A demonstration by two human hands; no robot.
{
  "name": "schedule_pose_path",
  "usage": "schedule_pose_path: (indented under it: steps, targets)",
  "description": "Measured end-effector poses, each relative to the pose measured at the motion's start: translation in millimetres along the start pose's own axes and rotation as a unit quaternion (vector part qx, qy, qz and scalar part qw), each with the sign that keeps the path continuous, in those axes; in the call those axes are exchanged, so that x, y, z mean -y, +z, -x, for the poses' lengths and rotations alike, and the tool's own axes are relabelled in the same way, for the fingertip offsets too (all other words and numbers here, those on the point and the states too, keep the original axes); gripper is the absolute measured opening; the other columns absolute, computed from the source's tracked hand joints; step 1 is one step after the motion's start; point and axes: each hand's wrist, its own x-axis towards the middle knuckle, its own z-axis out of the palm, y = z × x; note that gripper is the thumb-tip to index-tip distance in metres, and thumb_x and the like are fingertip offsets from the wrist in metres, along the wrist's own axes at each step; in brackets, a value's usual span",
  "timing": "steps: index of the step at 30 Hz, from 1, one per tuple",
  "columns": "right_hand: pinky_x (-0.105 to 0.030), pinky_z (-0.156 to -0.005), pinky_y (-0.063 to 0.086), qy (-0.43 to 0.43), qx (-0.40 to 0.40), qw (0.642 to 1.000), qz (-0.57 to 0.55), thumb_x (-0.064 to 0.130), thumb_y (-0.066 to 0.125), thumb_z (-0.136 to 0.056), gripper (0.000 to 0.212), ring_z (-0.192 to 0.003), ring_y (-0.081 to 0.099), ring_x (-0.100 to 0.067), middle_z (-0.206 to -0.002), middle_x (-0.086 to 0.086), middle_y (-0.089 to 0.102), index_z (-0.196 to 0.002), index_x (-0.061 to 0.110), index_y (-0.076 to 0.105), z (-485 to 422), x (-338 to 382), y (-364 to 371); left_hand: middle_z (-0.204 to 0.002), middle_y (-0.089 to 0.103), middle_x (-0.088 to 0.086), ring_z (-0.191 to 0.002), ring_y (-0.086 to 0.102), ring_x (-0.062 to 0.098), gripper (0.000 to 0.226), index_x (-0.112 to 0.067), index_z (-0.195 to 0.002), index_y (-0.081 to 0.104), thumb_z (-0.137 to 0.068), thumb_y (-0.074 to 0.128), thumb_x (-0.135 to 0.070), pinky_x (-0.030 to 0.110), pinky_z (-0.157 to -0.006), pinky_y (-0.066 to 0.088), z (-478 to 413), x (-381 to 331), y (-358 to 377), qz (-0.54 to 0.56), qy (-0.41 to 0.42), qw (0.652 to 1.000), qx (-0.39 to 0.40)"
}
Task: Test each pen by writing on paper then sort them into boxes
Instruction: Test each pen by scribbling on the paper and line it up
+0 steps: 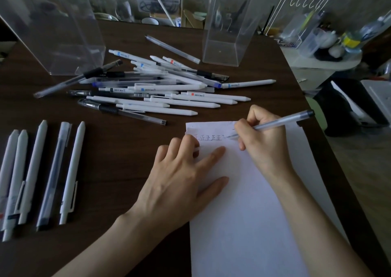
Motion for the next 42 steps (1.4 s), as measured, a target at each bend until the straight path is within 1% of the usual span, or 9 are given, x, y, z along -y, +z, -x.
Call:
schedule_pose_path:
  steps: [4,9,16,20,25,30,34,37,42]
  targets:
    - [-0.029,-0.041,0.025,-0.003,-0.004,1.0,-0.002,0.008,0.054,-0.075,0.031,-0.043,0.035,-0.02,-0.044,-0.011,0.033,-0.057,0.012,0.029,0,0,1,-0.099,0.044,0.006,-0.088,0.045,0.022,0.053,-0.028,-0.128,0.055,-0.088,0.037,-0.058,0.034,-0.07,0.034,0,1,0,-0.001,0.001,1.0,-0.002]
    - [-0.028,-0.045,0.035,-0.011,0.012,1.0,0.012,0.01,0.054,-0.076,0.029,-0.041,0.043,-0.014,-0.041,-0.003,0.042,-0.056,0.013,0.033,0,0,1,-0.099,0.044,0.005,-0.087,0.044,0.022,0.053,-0.028,-0.128,0.055,-0.088,0.037,-0.058,0.033,-0.069,0.031,0,0,1,-0.005,0.002,1.0,-0.004]
    - [-0.025,-0.043,0.033,-0.002,0.019,1.0,0.016,0.012,0.053,-0.072,0.028,-0.041,0.042,-0.015,-0.039,0.001,0.039,-0.054,0.017,0.031,1,1,2,-0.097,0.044,0.006,-0.085,0.044,0.022,0.052,-0.028,-0.127,0.056,-0.088,0.038,-0.058,0.033,-0.069,0.032,0,1,2,-0.008,0.007,1.0,-0.015]
    - [-0.03,-0.041,0.024,-0.01,0.003,1.0,0.021,0.011,0.051,-0.072,0.028,-0.046,0.032,-0.021,-0.049,-0.012,0.032,-0.057,0.012,0.028,1,2,2,-0.097,0.045,0.006,-0.085,0.046,0.024,0.052,-0.028,-0.126,0.056,-0.087,0.038,-0.058,0.034,-0.069,0.034,0,0,3,-0.001,0.009,1.0,-0.019]
    - [-0.034,-0.042,0.022,-0.003,-0.012,1.0,0.009,0.011,0.051,-0.072,0.028,-0.048,0.03,-0.022,-0.052,-0.012,0.028,-0.059,0.009,0.026,2,4,1,-0.096,0.045,0.006,-0.084,0.046,0.023,0.052,-0.028,-0.126,0.056,-0.087,0.037,-0.058,0.034,-0.068,0.033,1,1,4,-0.001,0.017,1.0,-0.025]
    - [-0.026,-0.042,0.028,-0.002,-0.023,1.0,0.006,0.002,0.053,-0.078,0.031,-0.045,0.033,-0.015,-0.047,-0.004,0.033,-0.058,0.012,0.031,2,4,1,-0.095,0.046,0.007,-0.083,0.046,0.023,0.05,-0.026,-0.126,0.055,-0.089,0.036,-0.055,0.034,-0.067,0.036,1,2,2,0.001,0.029,0.999,-0.022]
    - [-0.016,-0.044,0.036,-0.004,-0.041,0.998,-0.047,-0.002,0.051,-0.084,0.032,-0.04,0.039,-0.007,-0.039,0.005,0.041,-0.059,0.012,0.037,0,6,-3,-0.1,0.045,0.003,-0.087,0.044,0.019,0.042,-0.019,-0.132,0.041,-0.091,0.035,-0.022,0.032,-0.072,0.039,-2,3,-3,0.097,0.01,0.995,-0.039]
    - [-0.015,-0.047,0.038,-0.03,-0.015,0.996,-0.077,0.015,0.055,-0.093,0.033,-0.04,0.045,-0.007,-0.041,0.004,0.047,-0.063,0.013,0.042,2,9,-1,-0.104,0.047,-0.001,-0.098,0.049,0.015,0.042,-0.008,-0.133,0.031,-0.093,0.038,0.001,0.031,-0.084,0.044,-4,5,-6,0.209,-0.027,0.976,-0.051]
    - [-0.018,-0.046,0.036,-0.044,0.027,0.991,-0.12,0.025,0.062,-0.088,0.024,-0.045,0.046,-0.009,-0.05,0.001,0.057,-0.071,0.012,0.052,7,22,0,-0.105,0.066,0.0,-0.094,0.061,0.009,0.029,-0.012,-0.12,0.053,-0.094,0.052,-0.024,0.025,-0.08,0.049,-4,7,-13,0.293,-0.097,0.947,-0.085]
